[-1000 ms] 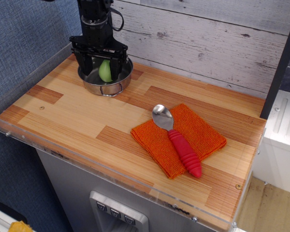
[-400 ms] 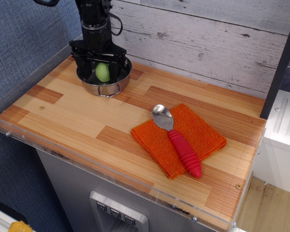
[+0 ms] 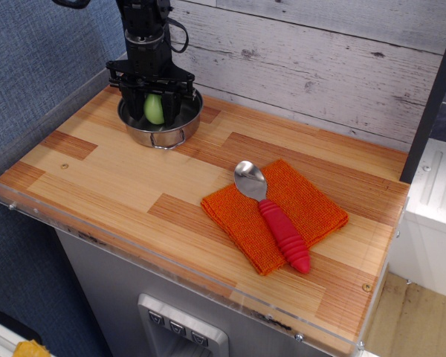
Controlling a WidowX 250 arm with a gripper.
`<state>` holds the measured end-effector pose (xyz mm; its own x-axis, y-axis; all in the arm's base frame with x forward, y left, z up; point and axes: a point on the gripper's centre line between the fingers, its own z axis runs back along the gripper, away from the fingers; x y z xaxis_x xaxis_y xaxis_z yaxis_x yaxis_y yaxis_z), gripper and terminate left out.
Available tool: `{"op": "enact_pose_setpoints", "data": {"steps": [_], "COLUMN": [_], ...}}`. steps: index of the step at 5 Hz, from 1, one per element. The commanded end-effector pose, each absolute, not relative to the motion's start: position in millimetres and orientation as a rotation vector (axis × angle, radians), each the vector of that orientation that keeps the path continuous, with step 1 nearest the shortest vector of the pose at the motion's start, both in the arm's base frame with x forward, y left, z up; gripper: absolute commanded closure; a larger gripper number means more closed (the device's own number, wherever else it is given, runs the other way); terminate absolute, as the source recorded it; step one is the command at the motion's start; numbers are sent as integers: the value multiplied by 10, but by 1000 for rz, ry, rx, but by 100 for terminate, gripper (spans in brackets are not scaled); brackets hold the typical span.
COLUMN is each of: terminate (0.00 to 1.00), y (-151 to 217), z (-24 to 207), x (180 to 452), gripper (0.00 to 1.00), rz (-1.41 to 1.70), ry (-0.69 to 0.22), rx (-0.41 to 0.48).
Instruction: Move the green vegetable from the bowl to behind the cloth
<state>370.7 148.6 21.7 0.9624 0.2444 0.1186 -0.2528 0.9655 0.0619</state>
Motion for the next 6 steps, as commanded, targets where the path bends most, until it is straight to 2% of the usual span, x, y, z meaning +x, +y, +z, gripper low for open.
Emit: {"op": "enact_pose_setpoints", "data": {"steps": [1, 3, 4, 5, 6], "terminate": [0, 0, 0, 0, 0], "y": [1573, 1478, 1173, 743, 405], "z": [508, 818, 989, 1056, 1018], "x": [3692, 3704, 3730, 3762, 3791], "gripper": [100, 100, 100, 100, 100], "rz": [292, 351, 315, 243, 212], "ry": [-169, -211, -254, -277, -258], "rx": [117, 156, 156, 150, 87]}}
